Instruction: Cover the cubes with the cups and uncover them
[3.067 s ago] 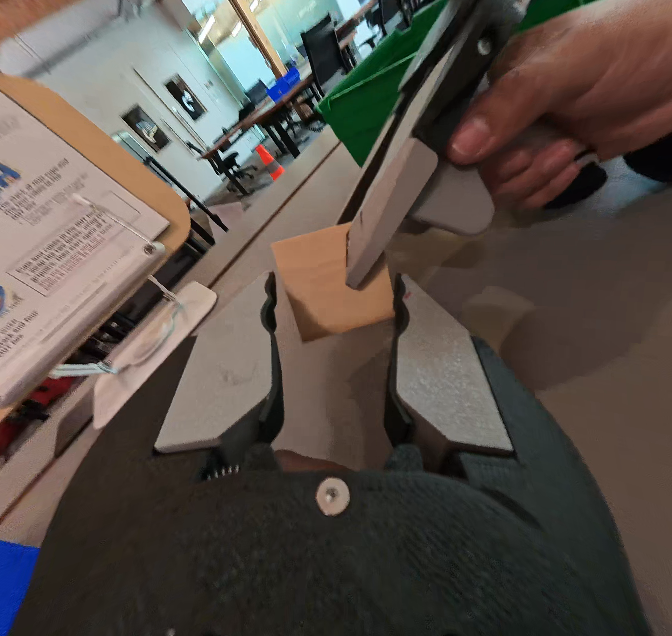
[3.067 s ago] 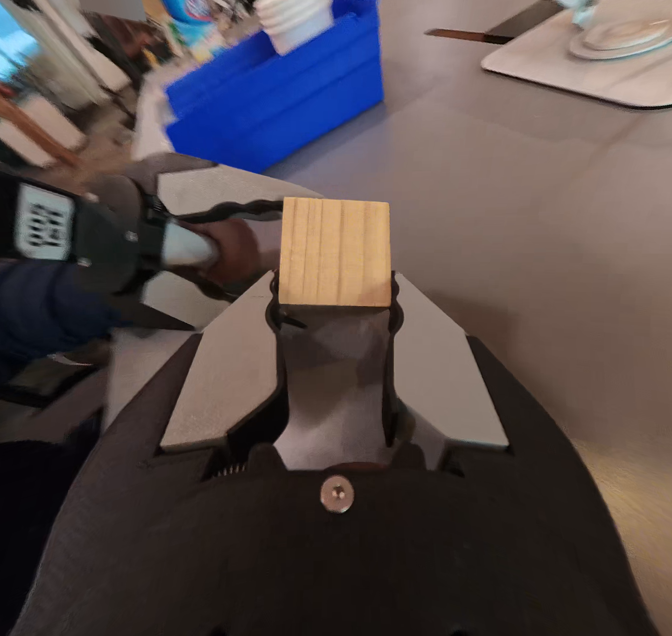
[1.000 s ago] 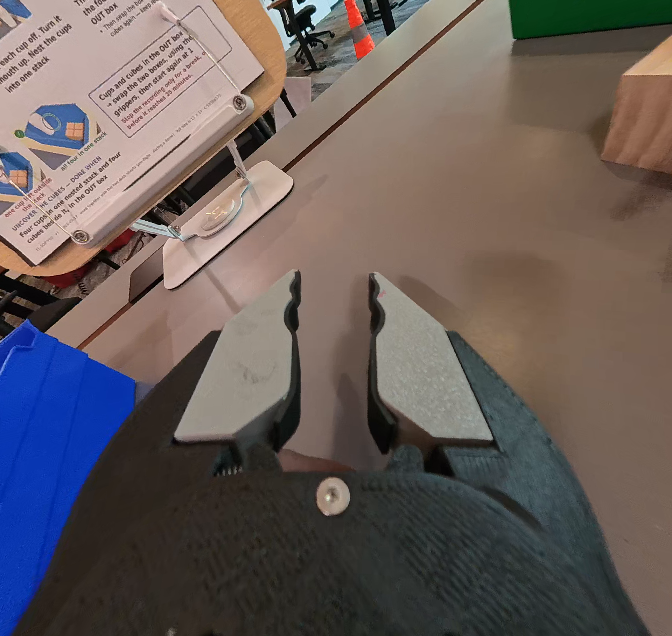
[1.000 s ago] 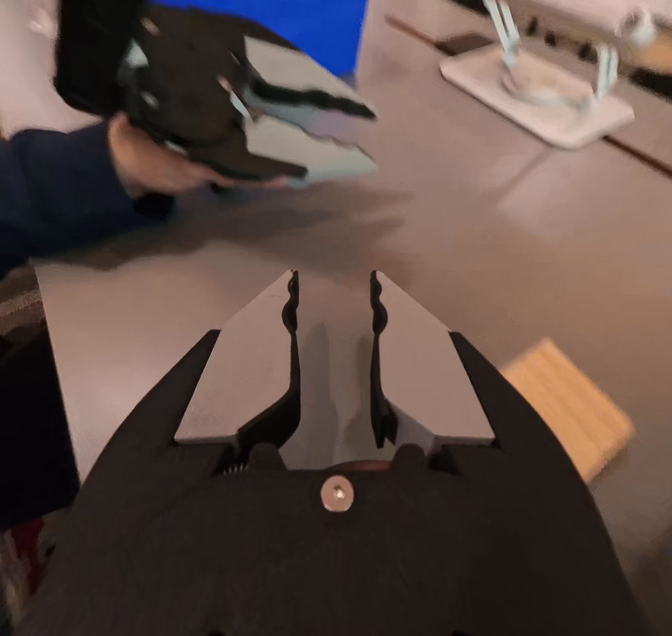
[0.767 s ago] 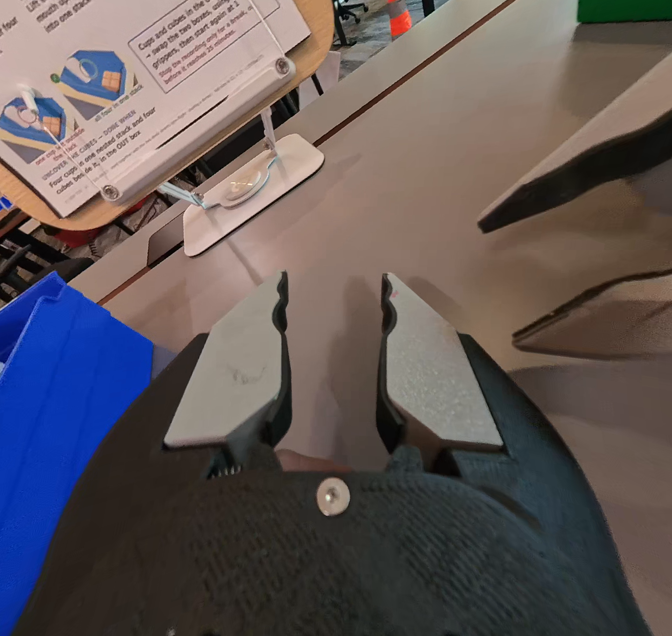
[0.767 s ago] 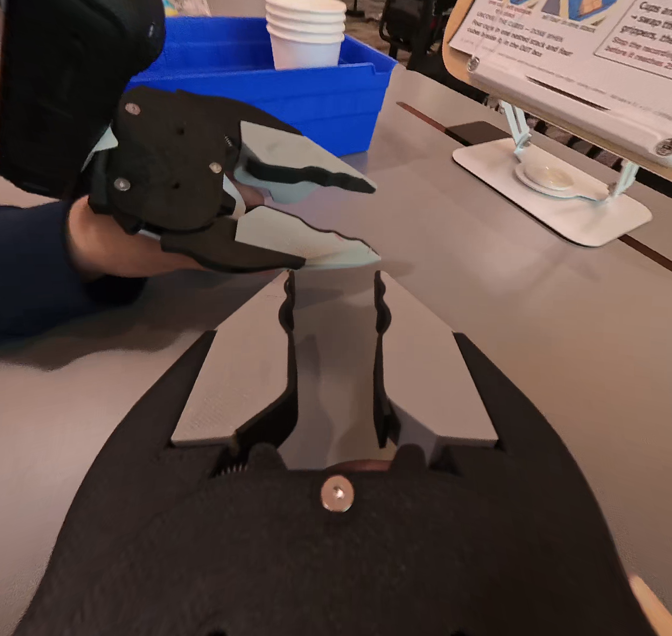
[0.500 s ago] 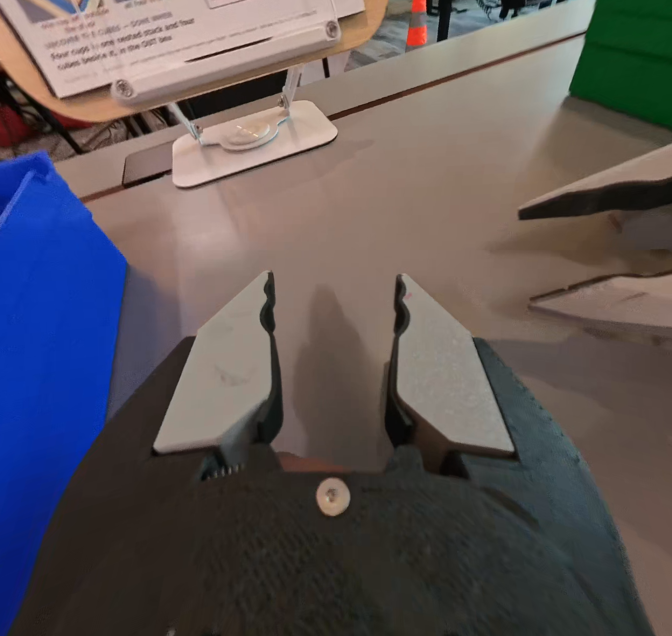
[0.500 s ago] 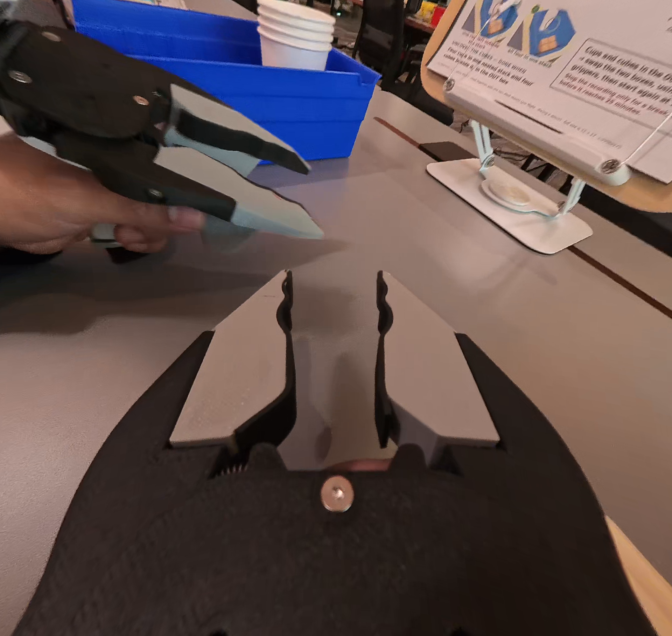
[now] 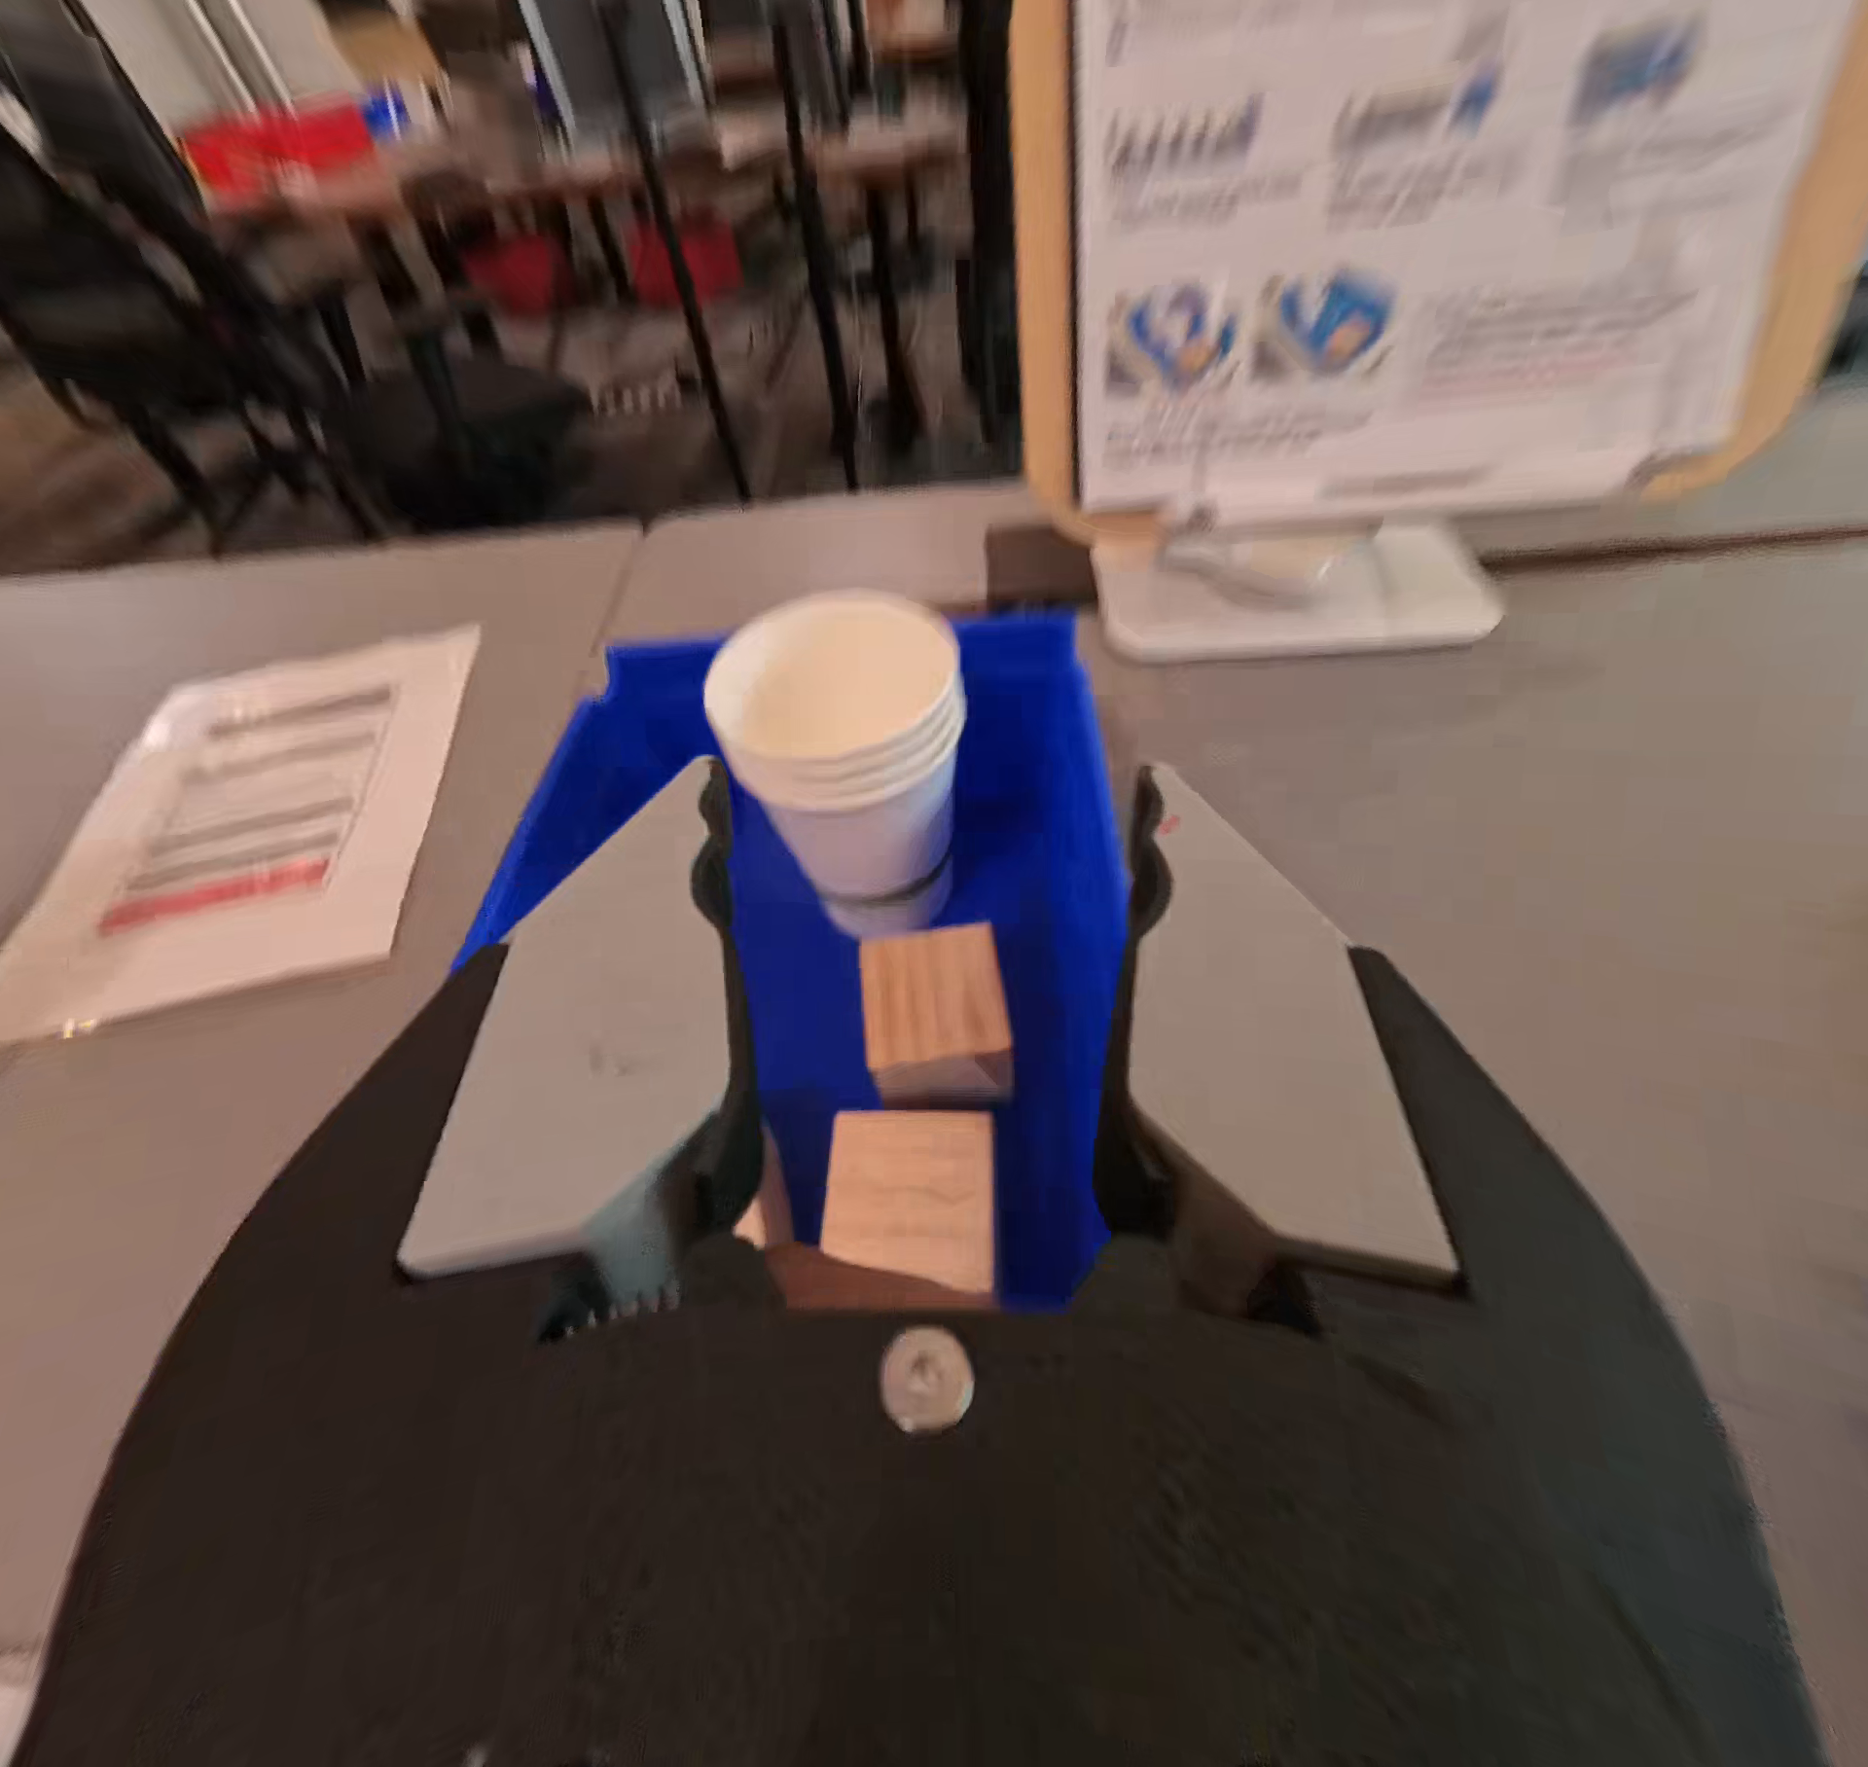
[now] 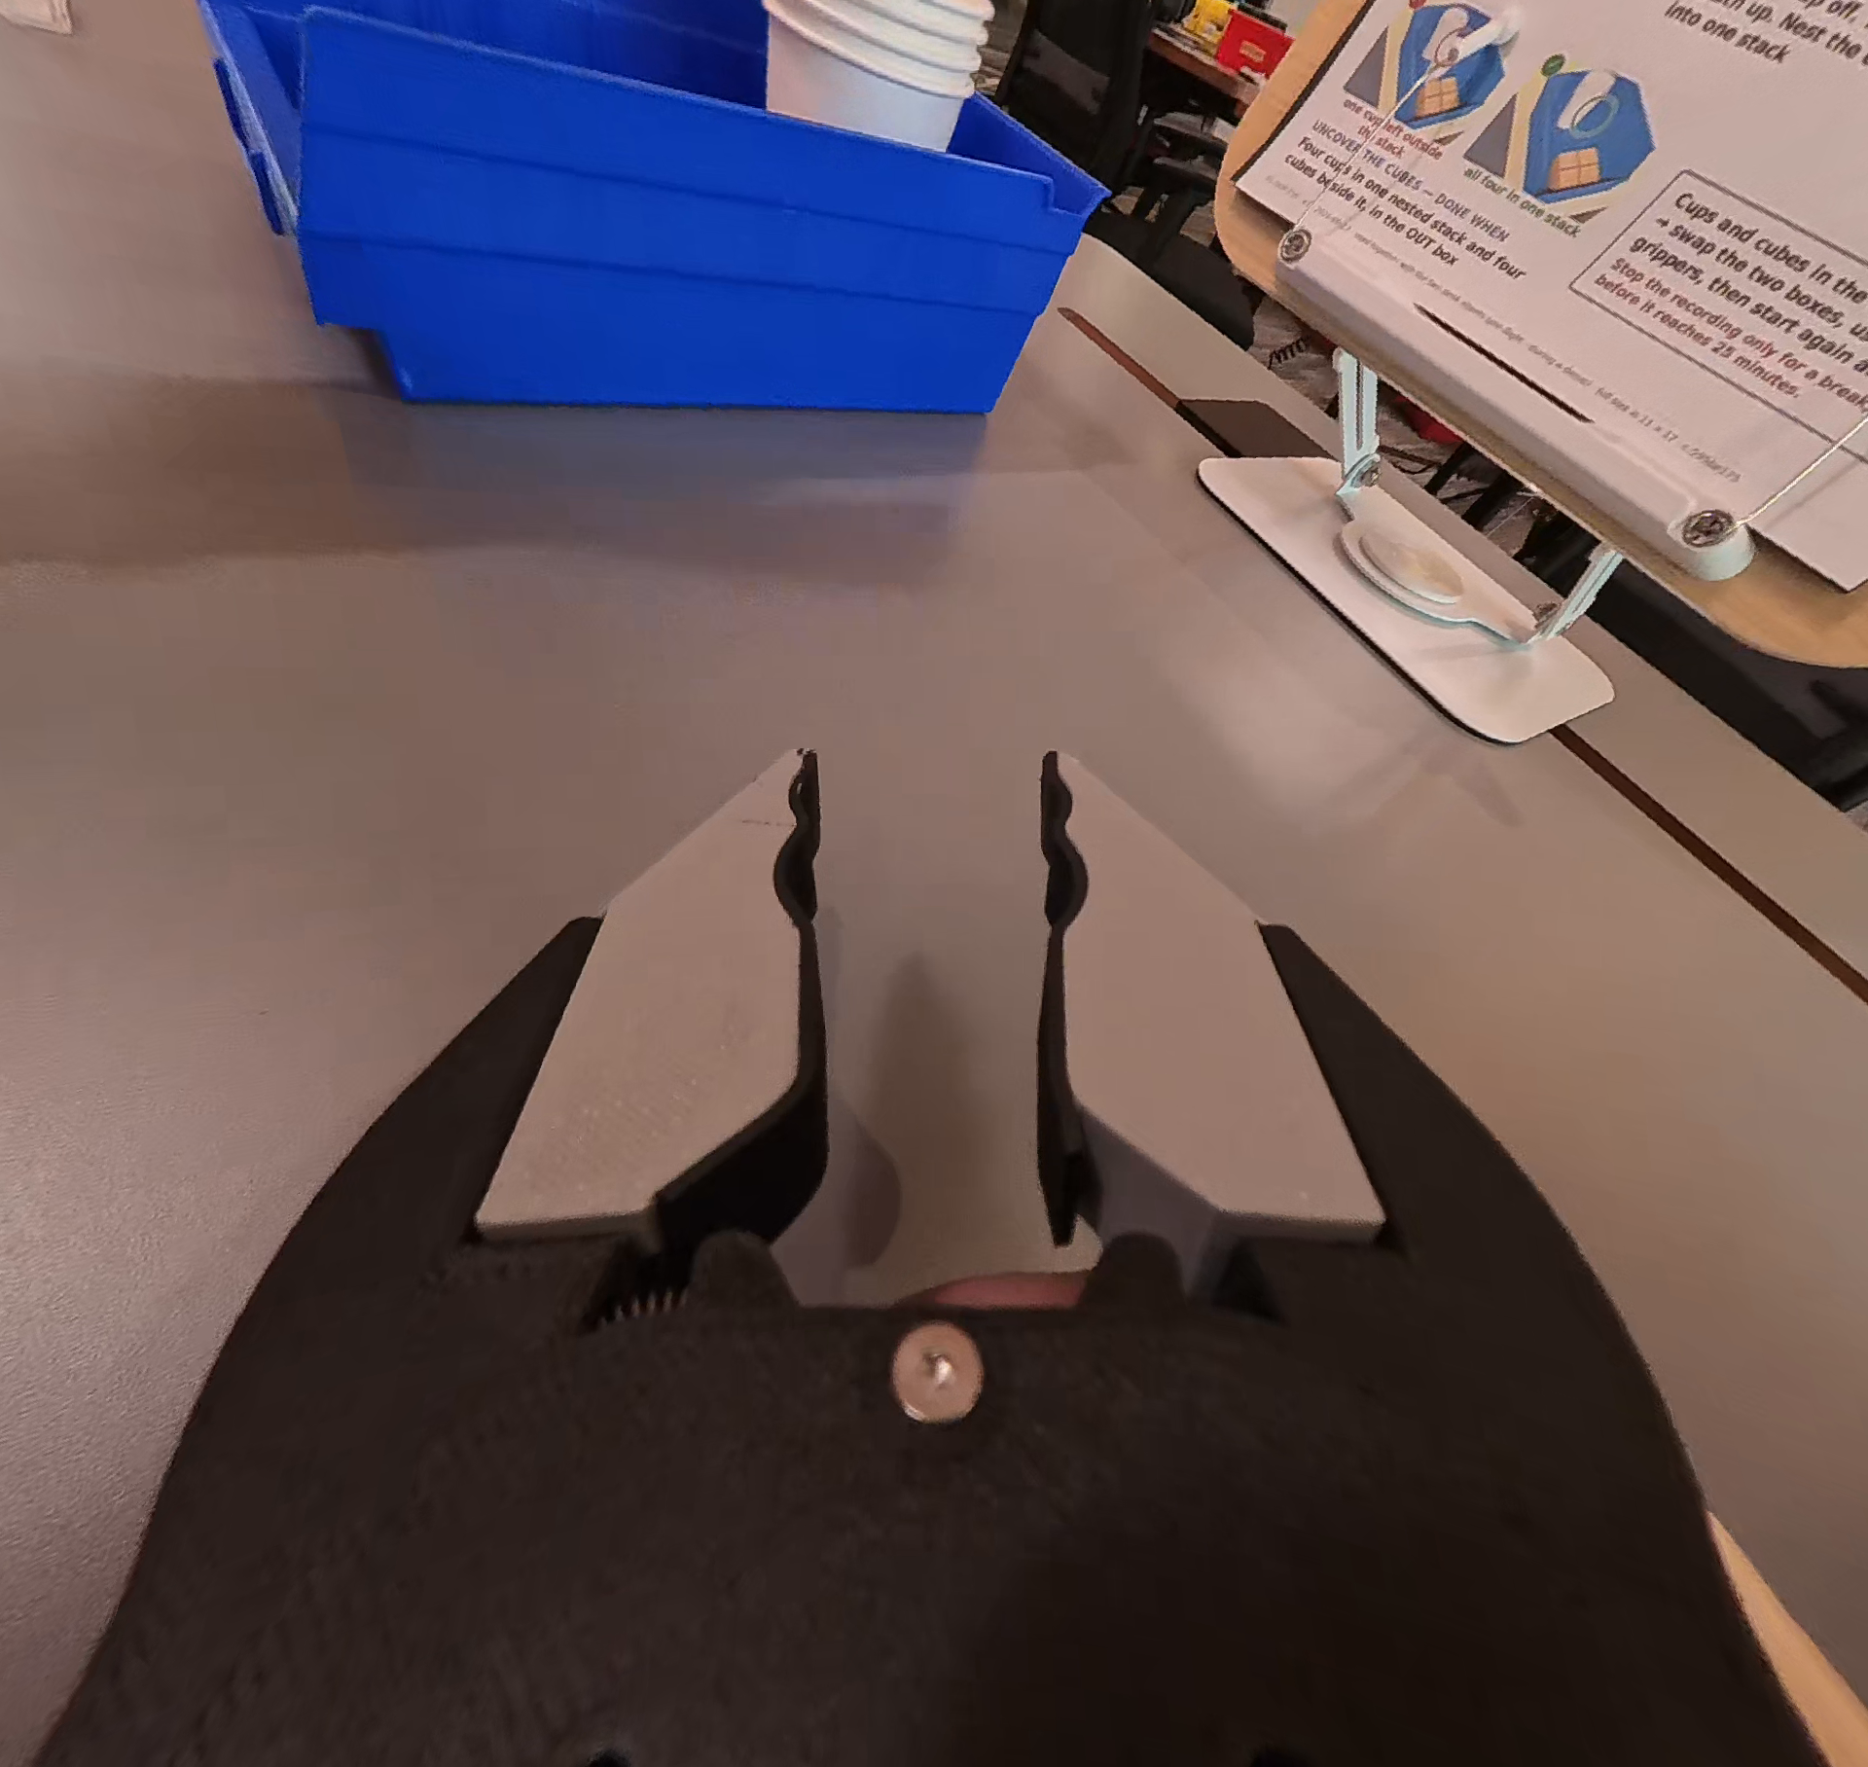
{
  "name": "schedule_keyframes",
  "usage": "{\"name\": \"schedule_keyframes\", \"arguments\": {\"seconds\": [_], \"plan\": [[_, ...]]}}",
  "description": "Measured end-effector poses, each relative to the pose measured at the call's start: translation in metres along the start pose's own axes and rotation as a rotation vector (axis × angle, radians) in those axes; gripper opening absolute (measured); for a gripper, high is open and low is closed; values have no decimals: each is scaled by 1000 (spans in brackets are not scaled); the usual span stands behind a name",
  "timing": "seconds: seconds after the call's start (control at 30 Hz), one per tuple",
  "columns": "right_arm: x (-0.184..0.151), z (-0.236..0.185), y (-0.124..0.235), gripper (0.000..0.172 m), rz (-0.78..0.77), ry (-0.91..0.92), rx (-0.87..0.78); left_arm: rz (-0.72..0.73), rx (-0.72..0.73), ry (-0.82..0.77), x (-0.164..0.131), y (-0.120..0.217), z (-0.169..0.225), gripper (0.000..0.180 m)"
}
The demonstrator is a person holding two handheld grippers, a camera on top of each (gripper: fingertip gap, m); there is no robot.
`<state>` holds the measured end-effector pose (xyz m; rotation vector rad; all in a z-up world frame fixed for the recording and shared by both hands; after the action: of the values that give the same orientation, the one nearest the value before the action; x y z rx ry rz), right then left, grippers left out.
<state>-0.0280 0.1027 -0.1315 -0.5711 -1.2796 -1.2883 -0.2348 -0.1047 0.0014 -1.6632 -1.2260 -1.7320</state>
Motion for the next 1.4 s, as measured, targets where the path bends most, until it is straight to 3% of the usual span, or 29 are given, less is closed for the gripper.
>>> {"name": "schedule_keyframes", "arguments": {"seconds": [0.1, 0.2, 0.43, 0.47, 0.67, 0.83, 0.93, 1.0, 1.17, 1.3, 1.4], "plan": [[0, 3, 1, 40, 2, -8, -9, -276, 19, -8, -49, -47, -17, 82], [-1, 6, 2, 40, 4, -25, -16, -489, -36, 32, -89, -72, -13, 83], [0, 6, 2, 40, 6, -21, -14, -745, -104, -88, -143, -89, 0, 72], [0, 5, 2, 40, 7, -14, -15, -737, -134, -71, -142, -90, 4, 63], [4, 3, 3, 39, 17, 11, -16, -636, -54, -171, -126, -88, -12, 61], [5, 4, 3, 39, 19, 0, -16, -307, 44, -210, -43, -59, -27, 61], [12, 8, 8, 39, 53, -6, -32, -123, -148, -256, 4, -26, 19, 60], [22, 13, 17, 39, 97, -7, -52, -88, -341, -357, 12, -5, 73, 60], [56, 54, 71, 37, 314, -55, -239, -116, -698, -676, -30, 19, 202, 60], [62, 93, 115, 36, 446, -94, -413, -199, -851, -801, -78, -1, 273, 60], [56, 108, 131, 35, 445, -83, -477, -257, -945, -835, -101, -11, 312, 60]]}}
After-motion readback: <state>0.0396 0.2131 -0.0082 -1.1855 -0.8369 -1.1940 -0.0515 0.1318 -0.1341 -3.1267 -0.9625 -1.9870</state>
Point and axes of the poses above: each gripper's, where its closed fingertips meet, y back along the fingers, x out of its top, z = x × y across the jaws, the point moved 3 cm from there along y, back along the fingers, and after that the axes turned 3 degrees about x, right-handed, at the moved point
